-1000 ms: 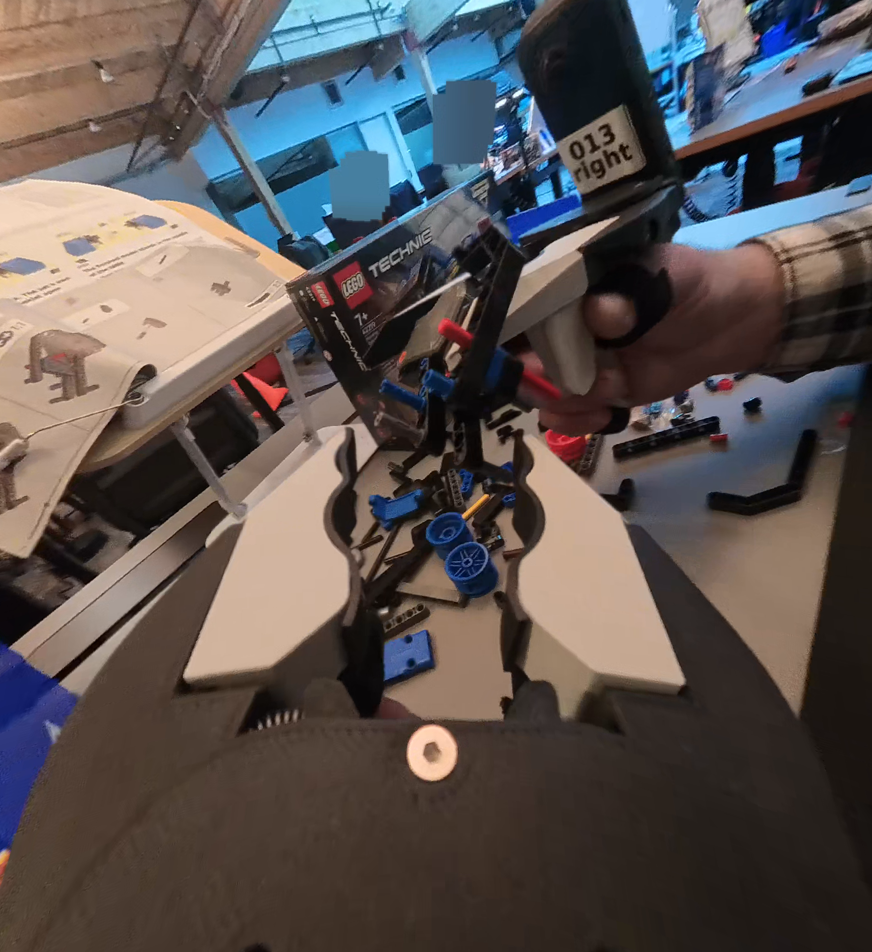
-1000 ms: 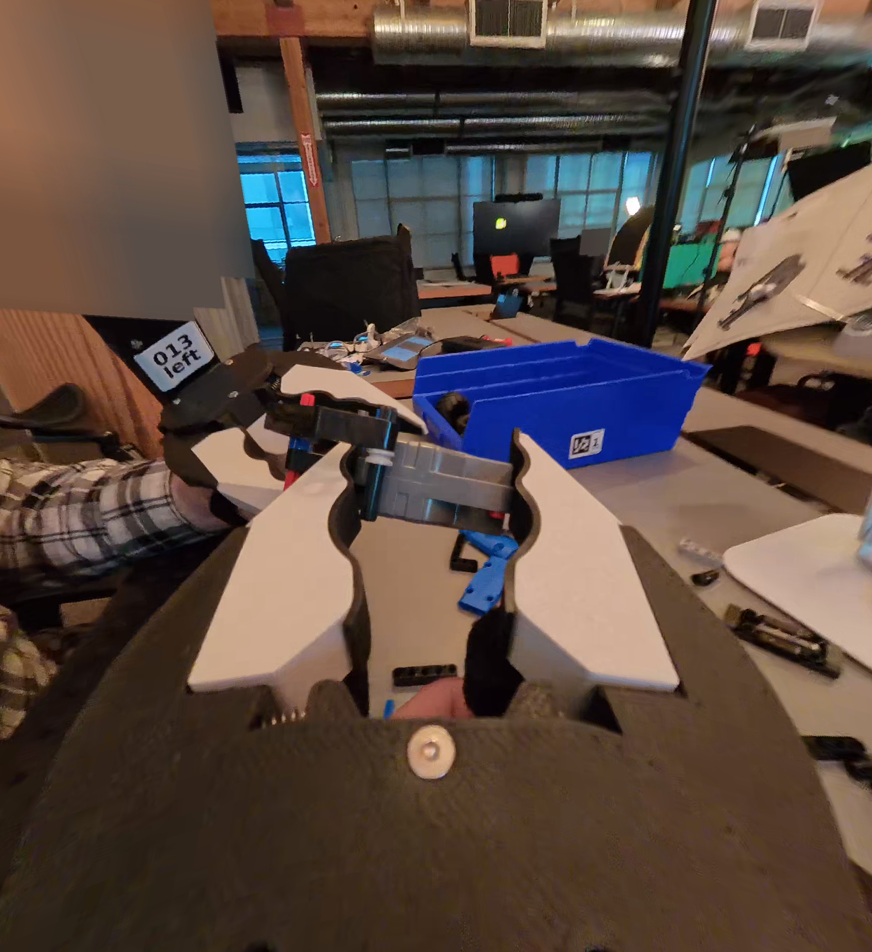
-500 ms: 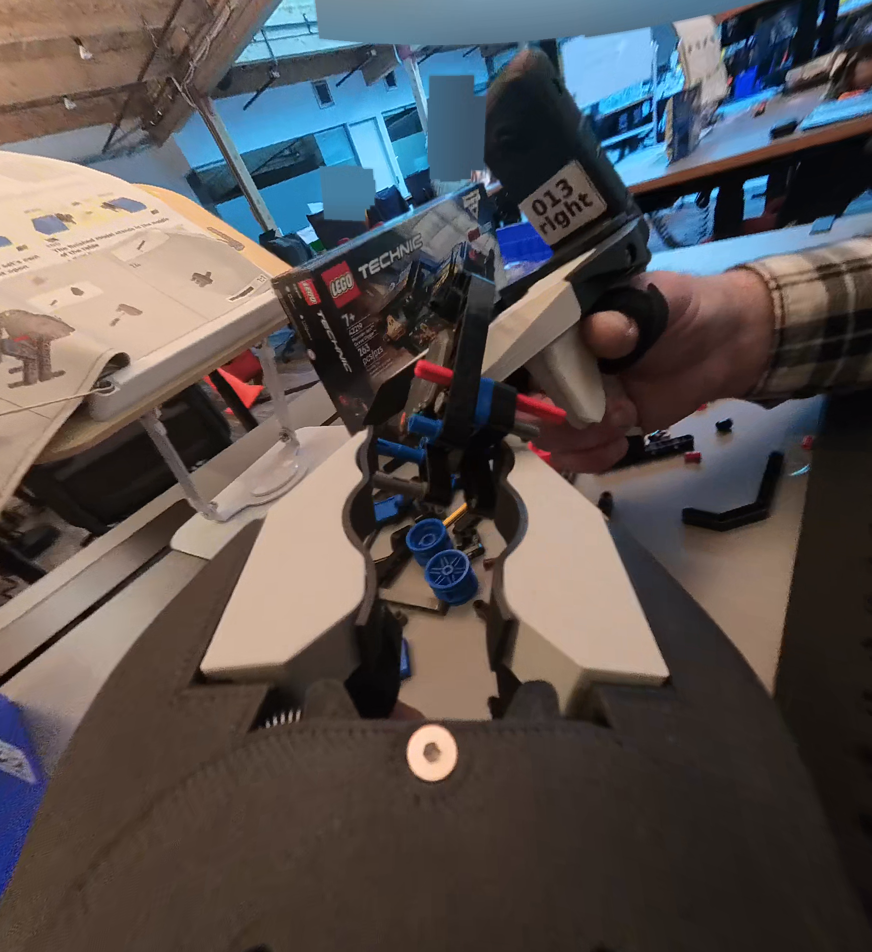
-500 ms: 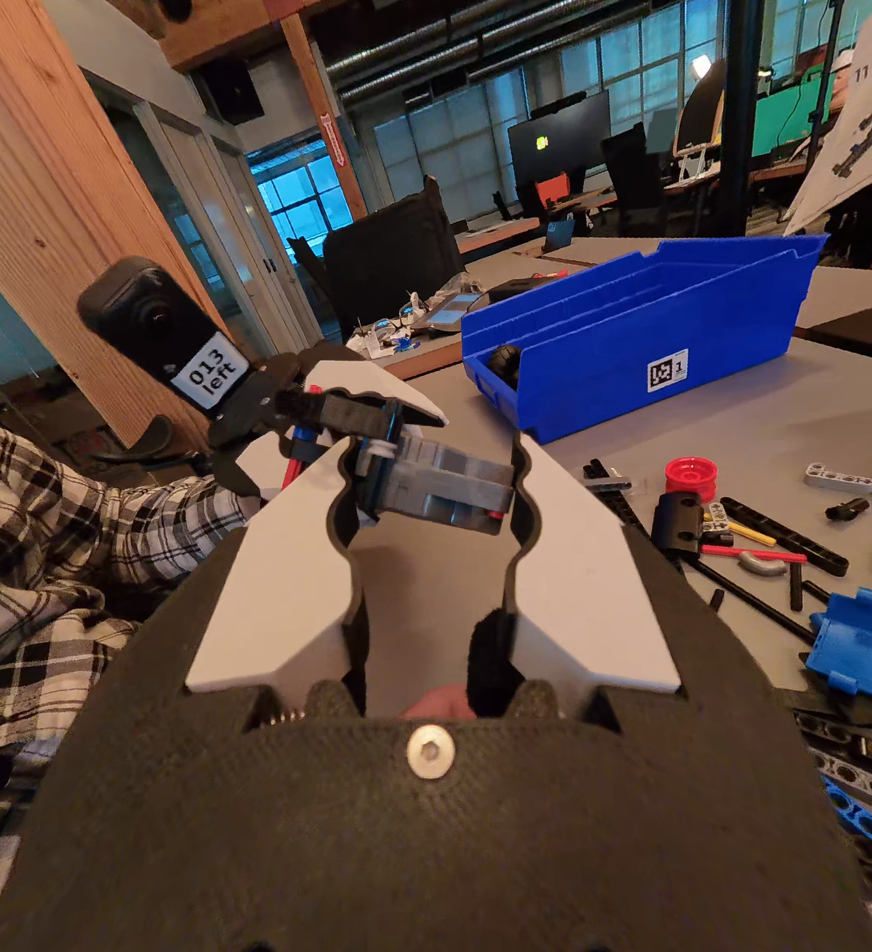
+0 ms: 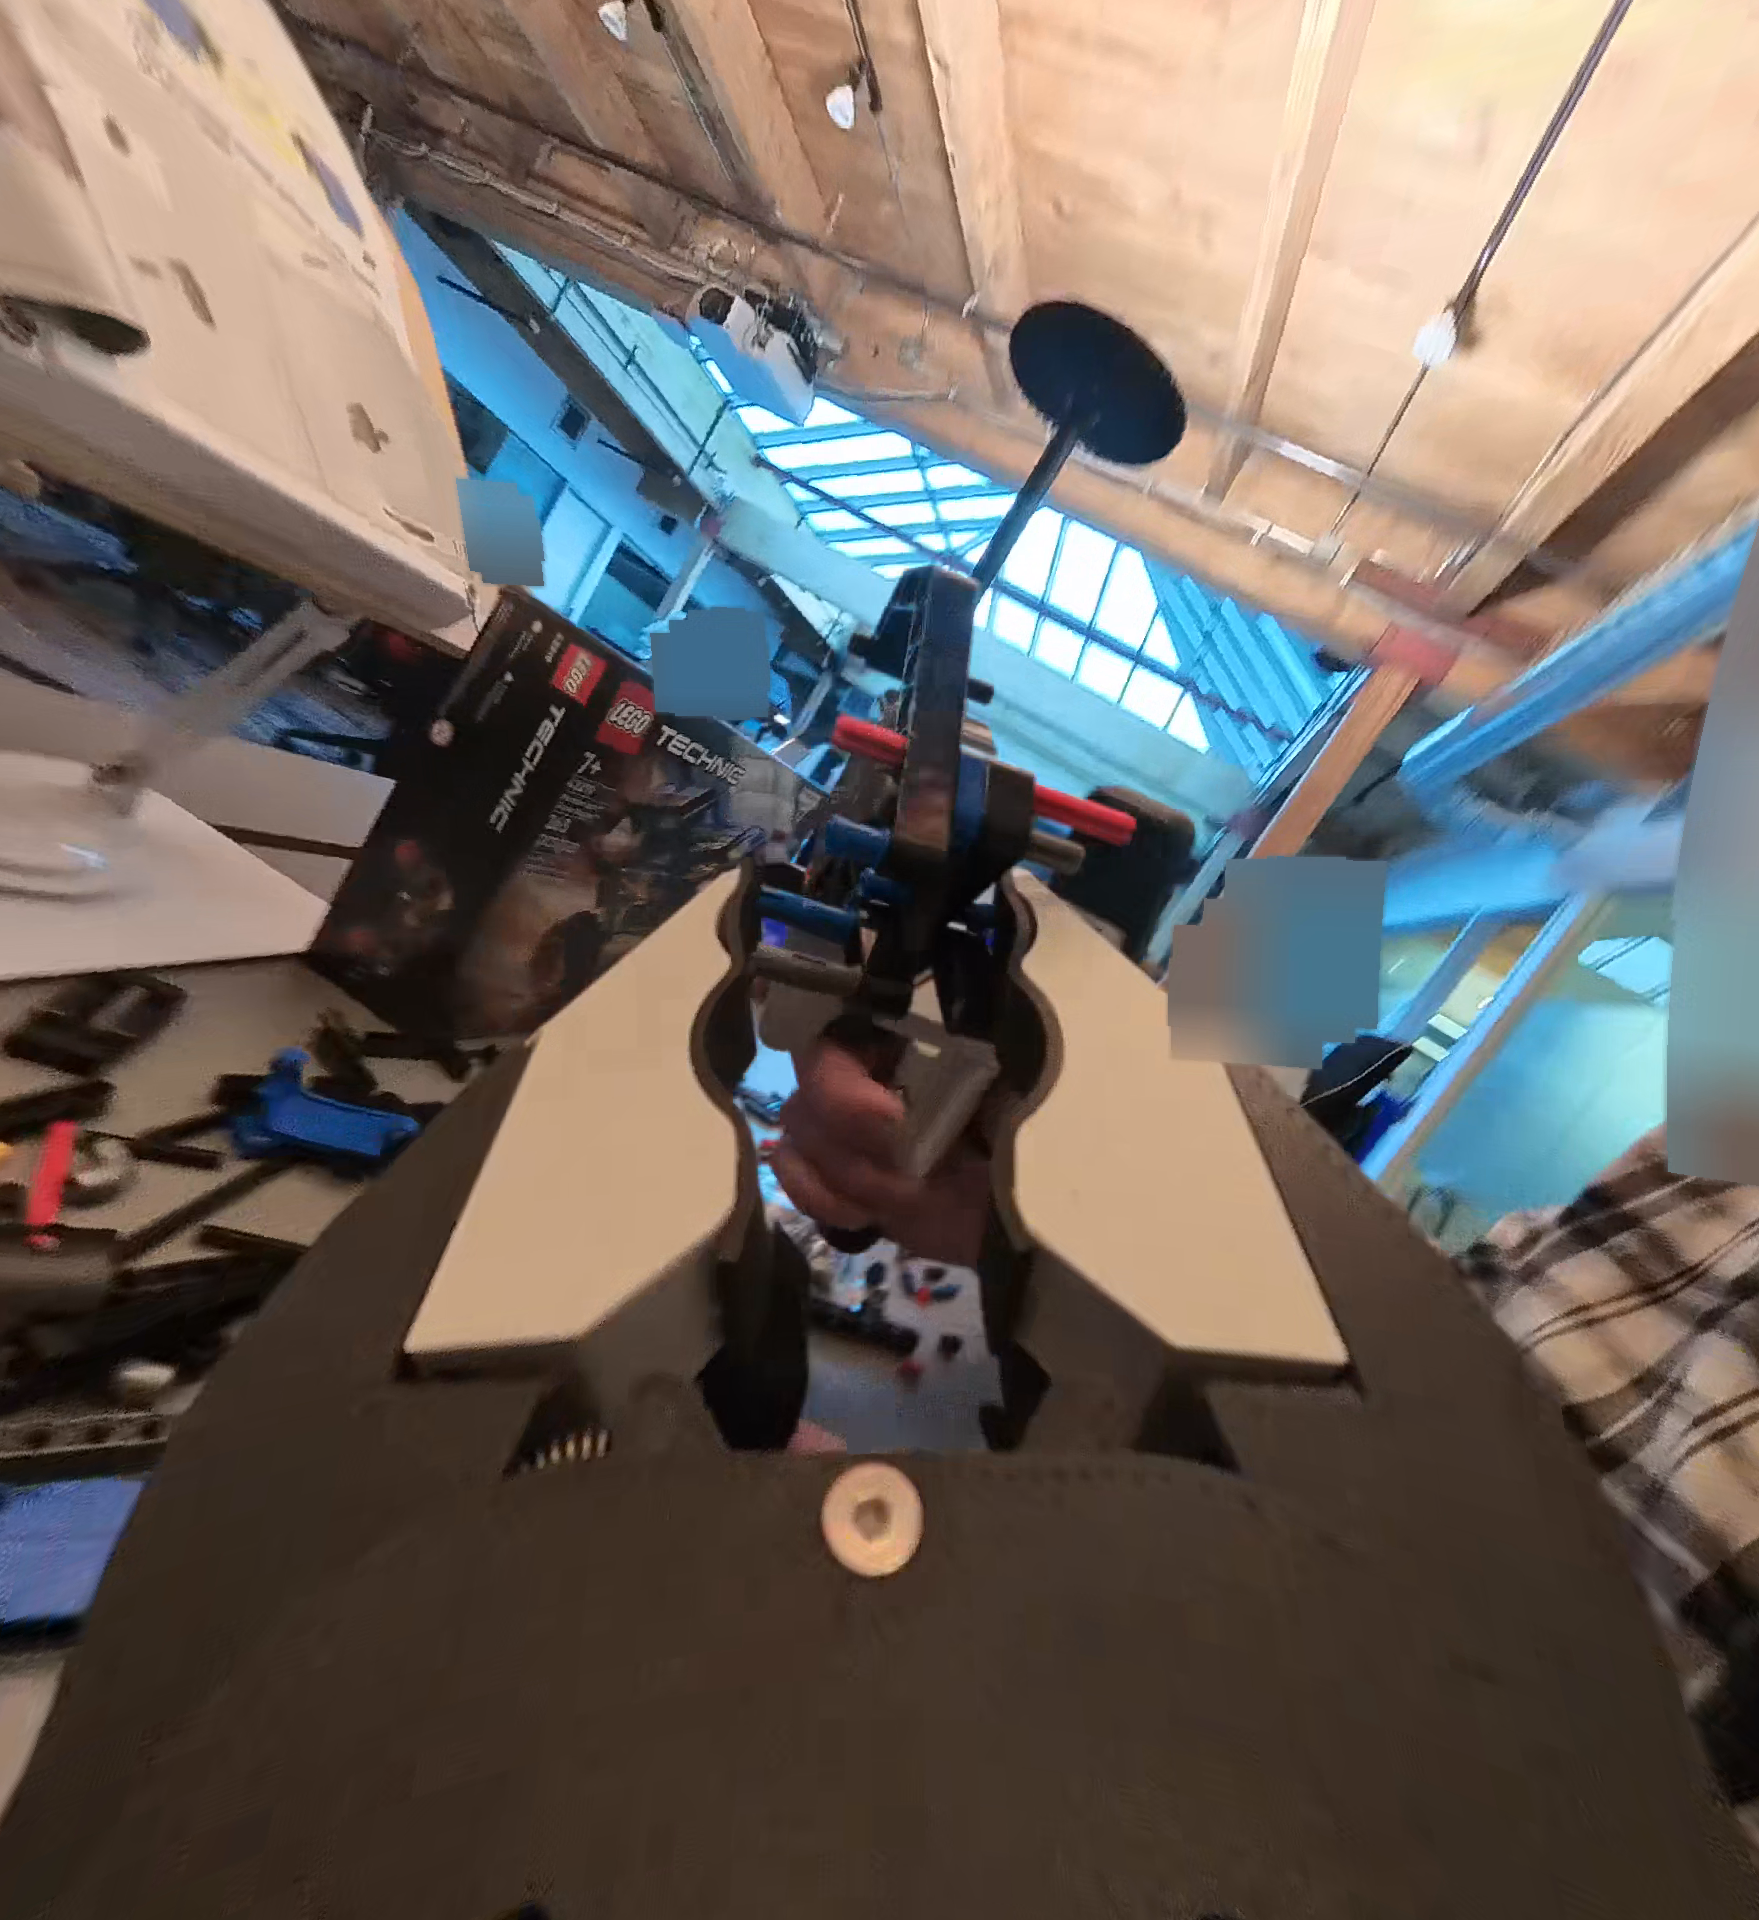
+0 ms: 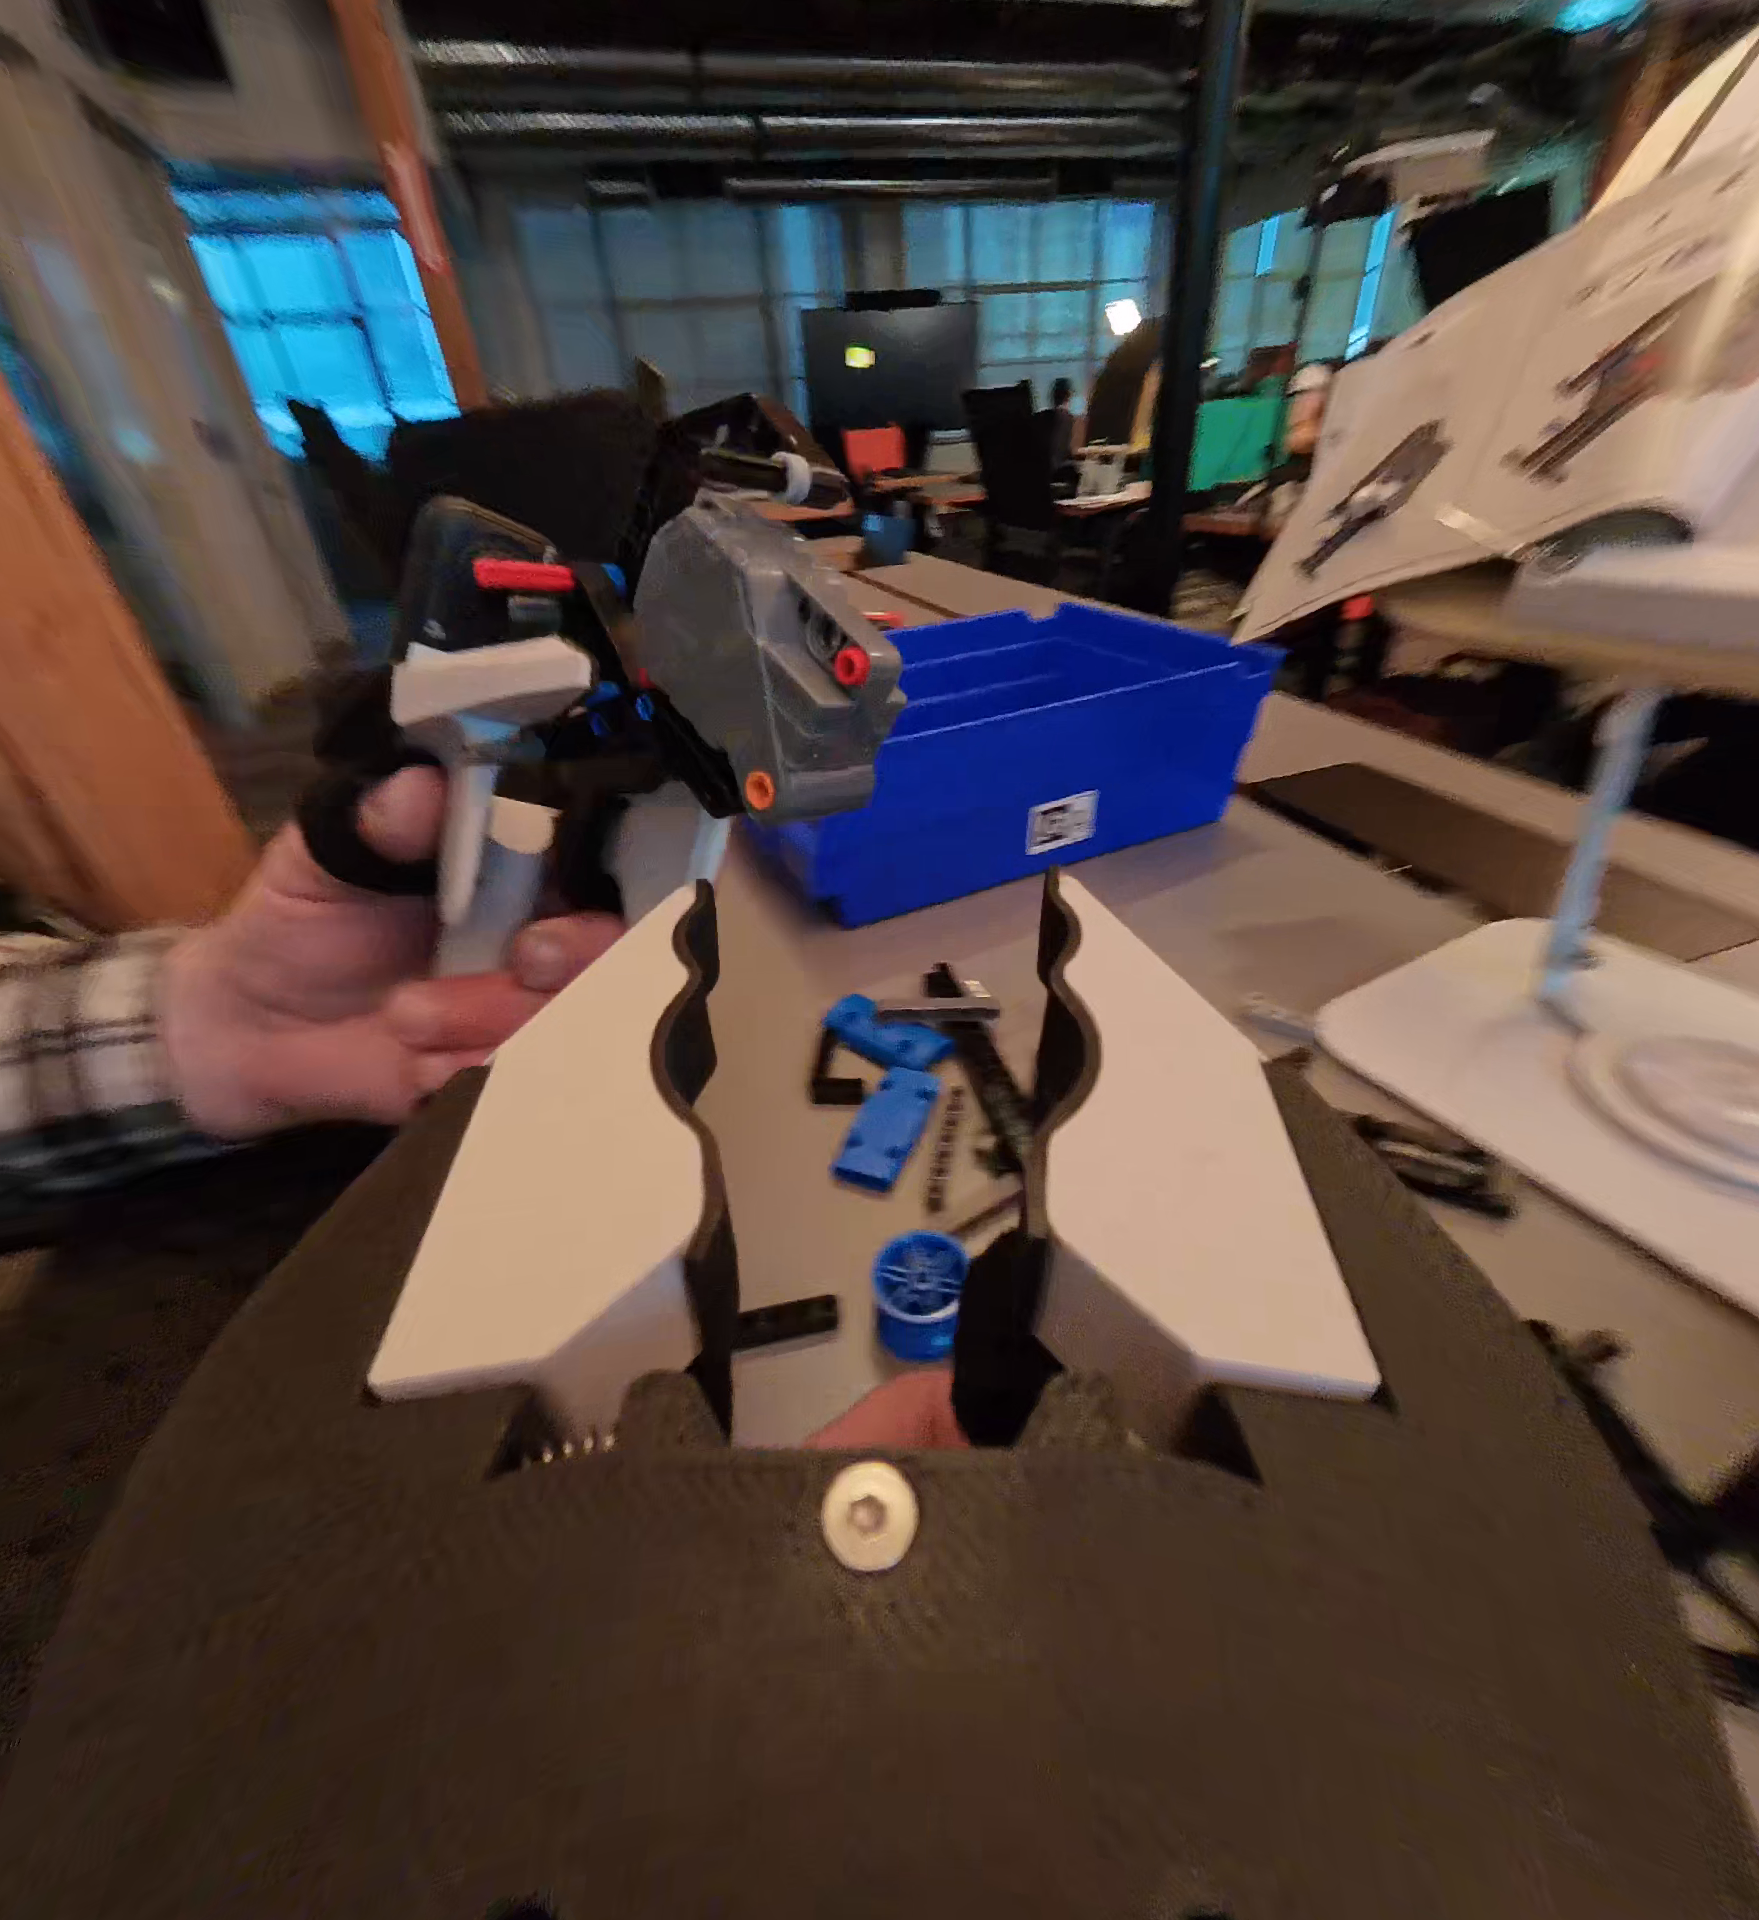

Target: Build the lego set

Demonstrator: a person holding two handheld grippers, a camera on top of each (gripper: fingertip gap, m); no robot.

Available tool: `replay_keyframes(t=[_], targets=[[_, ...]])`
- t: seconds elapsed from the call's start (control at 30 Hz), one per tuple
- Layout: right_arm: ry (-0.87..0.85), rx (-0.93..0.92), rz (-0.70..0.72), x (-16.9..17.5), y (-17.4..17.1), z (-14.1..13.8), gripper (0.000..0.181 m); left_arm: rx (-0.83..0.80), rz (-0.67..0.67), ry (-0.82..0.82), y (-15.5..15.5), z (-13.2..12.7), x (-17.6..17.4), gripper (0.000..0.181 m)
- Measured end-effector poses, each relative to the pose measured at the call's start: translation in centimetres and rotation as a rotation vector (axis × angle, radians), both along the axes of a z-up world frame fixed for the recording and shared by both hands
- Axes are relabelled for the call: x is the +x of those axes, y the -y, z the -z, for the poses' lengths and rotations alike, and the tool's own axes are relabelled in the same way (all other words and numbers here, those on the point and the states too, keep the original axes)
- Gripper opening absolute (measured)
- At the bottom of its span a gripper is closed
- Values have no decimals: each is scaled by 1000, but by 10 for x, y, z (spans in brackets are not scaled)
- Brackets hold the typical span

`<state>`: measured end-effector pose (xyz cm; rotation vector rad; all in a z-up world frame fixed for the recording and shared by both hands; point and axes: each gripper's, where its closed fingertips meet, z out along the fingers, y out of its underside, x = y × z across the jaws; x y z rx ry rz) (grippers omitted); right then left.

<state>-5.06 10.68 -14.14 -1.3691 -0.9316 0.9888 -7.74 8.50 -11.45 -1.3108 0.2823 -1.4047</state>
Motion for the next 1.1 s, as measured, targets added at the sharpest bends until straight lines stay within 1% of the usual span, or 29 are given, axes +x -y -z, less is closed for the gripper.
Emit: replay_keyframes(t=[0.07, 0.23, 0.33, 0.37, 0.47, 0.5, 0.57, 0.7, 0.77, 0.83, 0.9, 0.93, 1.0, 1.1], targets=[[34, 94, 50, 2, -1, -4, 58, -44, 15, 46, -4, 2, 2, 42], [125, 322, 147, 3, 1, -10, 57, -97, 60, 47, -4, 10, 17, 42], [218, 457, 203, 3, 0, -7, 56, -131, 98, 68, -4, 12, 24, 42], [246, 494, 227, 4, -2, -6, 57, -140, 103, 76, -4, 13, 25, 42], [288, 581, 283, 9, -7, -8, 51, -169, 137, 75, -3, 18, 32, 42], [305, 603, 301, 11, -9, -8, 52, -178, 143, 73, -3, 19, 34, 42], [347, 646, 313, 12, -10, -6, 48, -190, 160, 80, -2, 20, 36, 42], [360, 660, 306, 15, -9, -8, 46, -182, 171, 62, 0, 21, 40, 42], [357, 635, 298, 16, -10, -6, 45, -169, 161, 43, 0, 21, 40, 42], [344, 592, 286, 17, -11, -5, 45, -155, 136, 33, -1, 21, 37, 47], [341, 564, 299, 21, -15, -5, 45, -145, 111, 13, -3, 21, 34, 54], [338, 552, 305, 22, -18, -5, 45, -136, 97, 4, -3, 21, 32, 55], [336, 532, 310, 25, -20, -5, 45, -100, 50, -52, -5, 22, 29, 56], [337, 494, 307, 27, -23, -2, 46, 8, -71, -185, -6, 20, 23, 55]])
